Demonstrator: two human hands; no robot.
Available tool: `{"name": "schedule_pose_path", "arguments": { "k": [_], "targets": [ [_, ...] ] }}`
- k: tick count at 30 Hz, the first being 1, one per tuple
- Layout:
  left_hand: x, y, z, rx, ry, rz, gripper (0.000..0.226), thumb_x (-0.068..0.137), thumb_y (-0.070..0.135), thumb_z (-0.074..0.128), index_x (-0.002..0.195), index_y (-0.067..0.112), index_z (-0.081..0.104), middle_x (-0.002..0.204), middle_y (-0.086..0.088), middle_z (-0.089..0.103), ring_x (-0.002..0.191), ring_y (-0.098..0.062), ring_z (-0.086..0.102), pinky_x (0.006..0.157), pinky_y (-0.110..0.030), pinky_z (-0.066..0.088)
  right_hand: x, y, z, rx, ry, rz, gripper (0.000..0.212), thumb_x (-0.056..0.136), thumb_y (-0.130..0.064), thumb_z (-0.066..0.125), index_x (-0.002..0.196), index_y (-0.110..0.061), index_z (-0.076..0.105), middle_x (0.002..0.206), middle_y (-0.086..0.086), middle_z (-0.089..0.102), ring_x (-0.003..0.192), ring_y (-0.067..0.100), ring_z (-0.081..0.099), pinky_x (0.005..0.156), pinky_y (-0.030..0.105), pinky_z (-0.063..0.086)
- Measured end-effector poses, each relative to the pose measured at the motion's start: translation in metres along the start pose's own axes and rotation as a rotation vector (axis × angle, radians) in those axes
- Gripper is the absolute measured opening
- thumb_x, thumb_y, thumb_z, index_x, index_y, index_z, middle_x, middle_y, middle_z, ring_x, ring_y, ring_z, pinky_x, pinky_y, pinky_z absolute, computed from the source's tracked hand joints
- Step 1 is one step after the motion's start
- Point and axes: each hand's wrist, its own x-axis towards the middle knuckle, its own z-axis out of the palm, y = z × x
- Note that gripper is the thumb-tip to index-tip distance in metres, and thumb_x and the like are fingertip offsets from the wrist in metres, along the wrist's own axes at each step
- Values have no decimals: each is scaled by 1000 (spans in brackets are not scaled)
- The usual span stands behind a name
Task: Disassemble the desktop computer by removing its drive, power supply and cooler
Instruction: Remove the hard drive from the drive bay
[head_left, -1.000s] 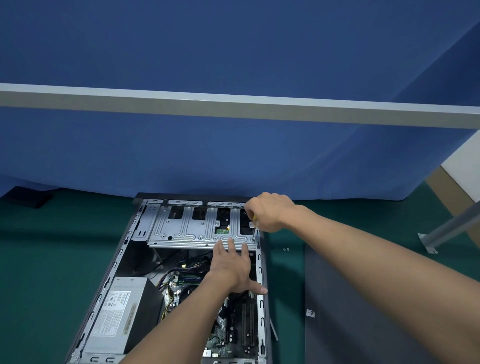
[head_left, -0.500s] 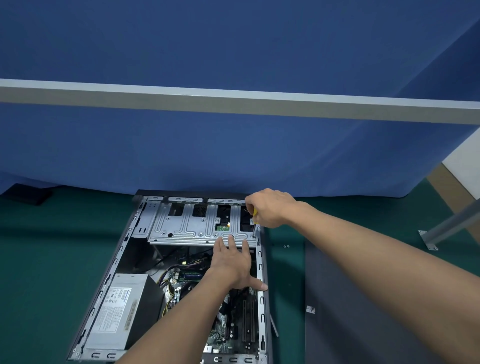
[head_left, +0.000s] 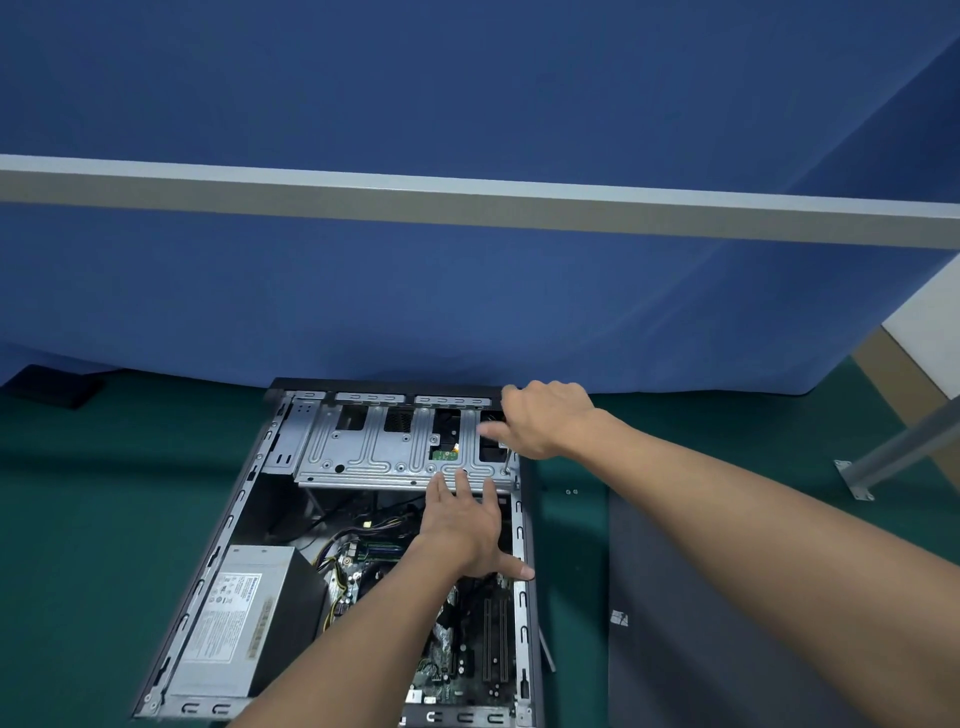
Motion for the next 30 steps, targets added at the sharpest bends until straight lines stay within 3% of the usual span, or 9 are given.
{"name": "schedule_pose_path", "arguments": {
  "k": [2, 5, 8, 10, 13, 19, 21, 25, 30],
  "targets": [
    [0, 0, 0, 1, 2, 1, 124, 74, 87, 42, 153, 10, -15, 157, -31, -11, 143, -51, -10, 118, -56, -5, 2, 0, 2, -32, 37, 26, 42, 98, -54, 30, 88, -18, 48, 85, 1, 48, 83, 29, 50, 71, 36, 36],
    [-1, 0, 0, 5, -1, 1, 124, 74, 87, 42, 153, 10, -15, 157, -31, -11, 144, -51, -10, 118, -56, -5, 2, 1, 1, 8, 24, -39, 25, 97, -33, 44, 81, -14, 44, 83, 1, 49, 81, 29, 49, 69, 35, 37],
    [0, 0, 0, 5, 0, 0, 124, 74, 87, 42, 153, 10, -15, 157, -31, -10, 143, -51, -10, 118, -56, -5, 2, 3, -3, 89, -14, -93, 8, 88, -14, 52, 88, -23, 52, 100, 1, 58, 89, 26, 54, 67, 34, 38],
    [0, 0, 0, 3, -3, 0, 124, 74, 87, 42, 153, 10, -15, 157, -30, -11, 143, -51, -11, 118, -56, -5, 3, 3, -3, 94, -35, -74, 2, 90, -24, 52, 92, -23, 51, 102, 1, 59, 89, 26, 54, 69, 35, 39],
    [0, 0, 0, 1, -1, 3, 124, 74, 87, 42, 153, 10, -15, 157, -31, -11, 143, -51, -11, 118, -56, -5, 2, 2, 1, -2, 16, 27, 44, 96, -58, 36, 84, -18, 50, 81, 0, 51, 78, 27, 50, 70, 36, 37],
    [0, -1, 0, 2, 2, 7, 124, 74, 87, 42, 153, 10, -15, 157, -31, -11, 144, -50, -10, 118, -56, -6, 2, 2, -1, 72, 10, -8, 7, 89, -22, 50, 90, -16, 54, 97, 4, 60, 83, 27, 54, 69, 34, 41],
    [-1, -1, 0, -1, 0, 7, 124, 74, 87, 43, 153, 10, -15, 157, -31, -11, 144, -50, -11, 118, -56, -7, 3, 2, -3, 88, -17, -1, 9, 87, -24, 53, 92, -16, 53, 97, 3, 61, 82, 26, 54, 68, 34, 40],
    [0, 0, 0, 0, -2, 8, 124, 74, 86, 43, 153, 10, -15, 157, -31, -11, 144, -50, -11, 118, -55, -7, 5, 0, -1, -2, 4, 95, 53, 93, -64, 33, 71, -18, 46, 73, -2, 51, 76, 26, 51, 68, 35, 36],
    [0, -1, 0, 0, 1, 10, 124, 74, 87, 42, 153, 10, -16, 157, -31, -11, 144, -50, -11, 118, -56, -7, 4, 1, -4, 43, -2, 12, 13, 89, -22, 51, 79, -15, 50, 87, 4, 58, 77, 28, 53, 63, 33, 38]
  ]
}}
